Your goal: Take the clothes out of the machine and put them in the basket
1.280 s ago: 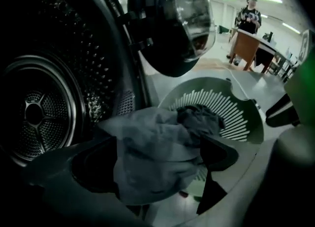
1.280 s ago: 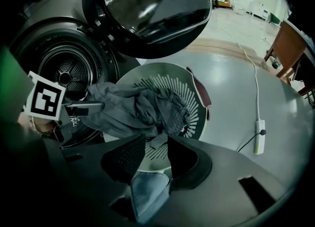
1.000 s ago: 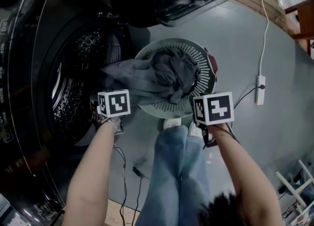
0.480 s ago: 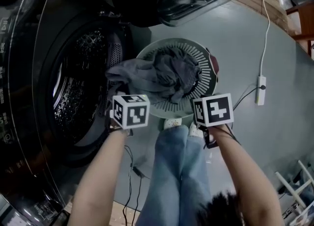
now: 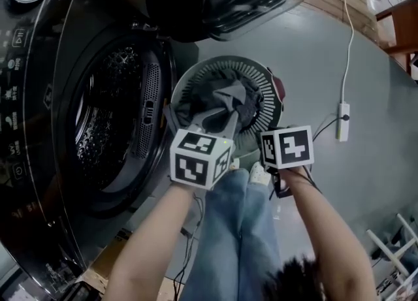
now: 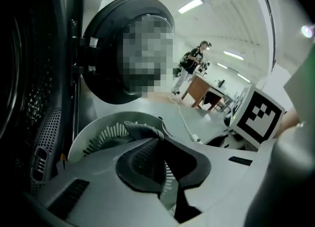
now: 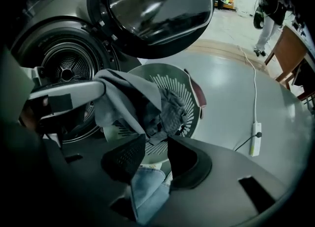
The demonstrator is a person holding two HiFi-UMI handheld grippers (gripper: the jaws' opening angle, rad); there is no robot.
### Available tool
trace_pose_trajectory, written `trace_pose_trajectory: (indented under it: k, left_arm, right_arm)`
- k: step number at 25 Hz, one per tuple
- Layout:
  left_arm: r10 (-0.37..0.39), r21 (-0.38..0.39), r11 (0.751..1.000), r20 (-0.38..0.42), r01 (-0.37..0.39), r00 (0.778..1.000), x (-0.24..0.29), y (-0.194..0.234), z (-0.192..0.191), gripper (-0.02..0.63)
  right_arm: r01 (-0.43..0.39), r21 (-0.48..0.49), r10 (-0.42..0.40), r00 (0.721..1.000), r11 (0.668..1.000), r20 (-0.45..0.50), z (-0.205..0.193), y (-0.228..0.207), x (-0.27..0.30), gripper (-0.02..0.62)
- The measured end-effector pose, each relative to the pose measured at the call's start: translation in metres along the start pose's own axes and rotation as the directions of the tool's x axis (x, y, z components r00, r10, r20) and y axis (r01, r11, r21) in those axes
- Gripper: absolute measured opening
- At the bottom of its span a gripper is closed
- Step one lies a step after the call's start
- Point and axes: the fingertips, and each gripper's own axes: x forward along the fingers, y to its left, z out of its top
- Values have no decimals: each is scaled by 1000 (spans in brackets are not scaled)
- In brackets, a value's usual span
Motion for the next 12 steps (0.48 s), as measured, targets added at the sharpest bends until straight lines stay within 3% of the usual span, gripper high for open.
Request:
trace_pose_trajectory:
  k: [3, 9, 12]
  left_arm:
    - [11, 10, 1000, -11, -11, 1000, -6, -7, -1, 18]
    - [-42, -92, 995, 82, 50, 996, -23, -33, 27, 18]
    - [16, -135, 991, 92, -3, 996, -33, -39, 42, 18]
  right_arm:
    - [0, 2, 0, 1000, 1000, 8, 0, 0, -9, 144]
    - [-1, 10, 1, 1000, 1000, 28, 5, 3, -36, 144]
    - [-6, 22, 5, 999, 1000, 39, 5, 6, -57, 144]
